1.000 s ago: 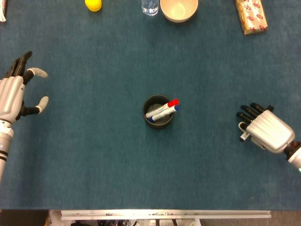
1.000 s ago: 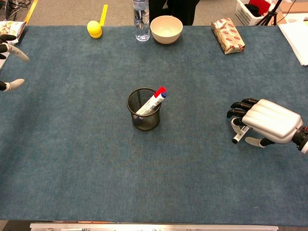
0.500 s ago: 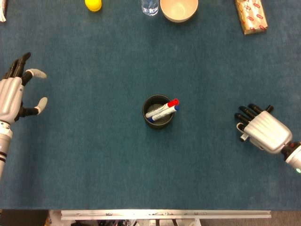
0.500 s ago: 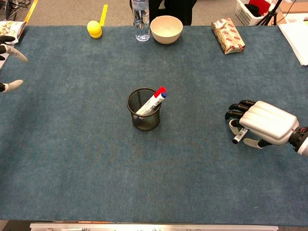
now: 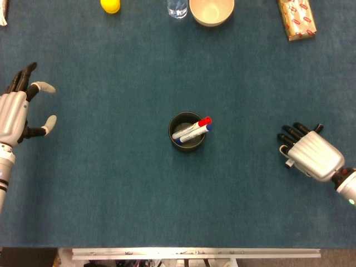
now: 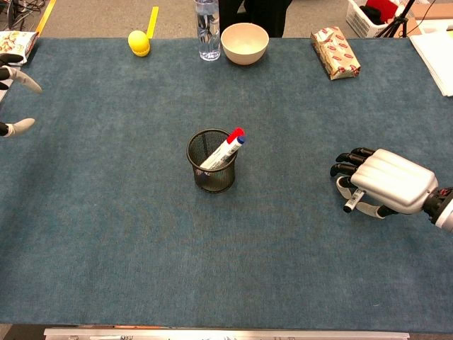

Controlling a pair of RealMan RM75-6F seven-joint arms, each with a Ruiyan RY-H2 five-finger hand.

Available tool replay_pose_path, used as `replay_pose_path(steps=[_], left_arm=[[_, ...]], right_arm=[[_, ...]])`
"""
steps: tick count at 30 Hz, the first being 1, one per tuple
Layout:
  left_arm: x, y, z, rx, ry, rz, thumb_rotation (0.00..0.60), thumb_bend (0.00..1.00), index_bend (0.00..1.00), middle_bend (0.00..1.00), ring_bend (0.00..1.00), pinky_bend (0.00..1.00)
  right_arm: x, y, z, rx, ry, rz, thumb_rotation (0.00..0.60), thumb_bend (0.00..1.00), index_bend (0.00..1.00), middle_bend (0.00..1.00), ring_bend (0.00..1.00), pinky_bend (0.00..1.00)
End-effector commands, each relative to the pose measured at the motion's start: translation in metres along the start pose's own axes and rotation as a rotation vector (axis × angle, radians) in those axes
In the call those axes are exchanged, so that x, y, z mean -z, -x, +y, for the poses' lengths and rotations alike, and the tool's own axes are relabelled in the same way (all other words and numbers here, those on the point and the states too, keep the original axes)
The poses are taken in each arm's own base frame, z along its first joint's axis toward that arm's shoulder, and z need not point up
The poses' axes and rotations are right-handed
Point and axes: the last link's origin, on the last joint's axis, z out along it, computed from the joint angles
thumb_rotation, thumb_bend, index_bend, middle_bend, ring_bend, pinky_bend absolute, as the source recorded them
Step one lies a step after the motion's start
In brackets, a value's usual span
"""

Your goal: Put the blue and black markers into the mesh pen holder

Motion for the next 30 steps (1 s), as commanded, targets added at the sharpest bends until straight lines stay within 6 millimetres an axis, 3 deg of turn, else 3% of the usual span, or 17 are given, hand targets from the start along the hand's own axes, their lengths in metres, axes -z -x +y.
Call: replay_pose_path(steps=[1, 10, 19, 30], left_arm=[[0.0, 0.0, 0.0, 0.0, -0.001, -0.001, 0.6, 0.31, 0.32, 0.0, 0.0, 0.16], [0.0, 0.001, -0.002, 0.003, -0.004, -0.002, 0.6, 0.31, 0.32, 0.0, 0.0, 0.16], [0.0, 0.0, 0.001, 0.002, 0.001, 0.003, 0.6, 0.31, 0.32, 0.0, 0.0, 0.16], [-0.001, -0.003, 0.0, 0.003, -0.005, 0.013, 0.6, 0.31, 0.32, 0.0, 0.0, 0.16]], right_arm=[[0.0, 0.0, 0.0, 0.003, 0.001, 0.001, 0.6, 0.28, 0.63, 0.28, 0.16, 0.22], [0.002, -0.006, 0.0, -0.022, 0.014, 0.039, 0.6, 0.29, 0.67, 0.28, 0.16, 0.22], [0.009, -0.034, 0.008, -0.108, 0.068, 0.137, 0.6, 0.29, 0.67, 0.28, 0.16, 0.22], [-0.005, -0.071, 0.016, -0.411, 0.161, 0.268, 0.6, 0.29, 0.67, 0.28, 0.16, 0.22]])
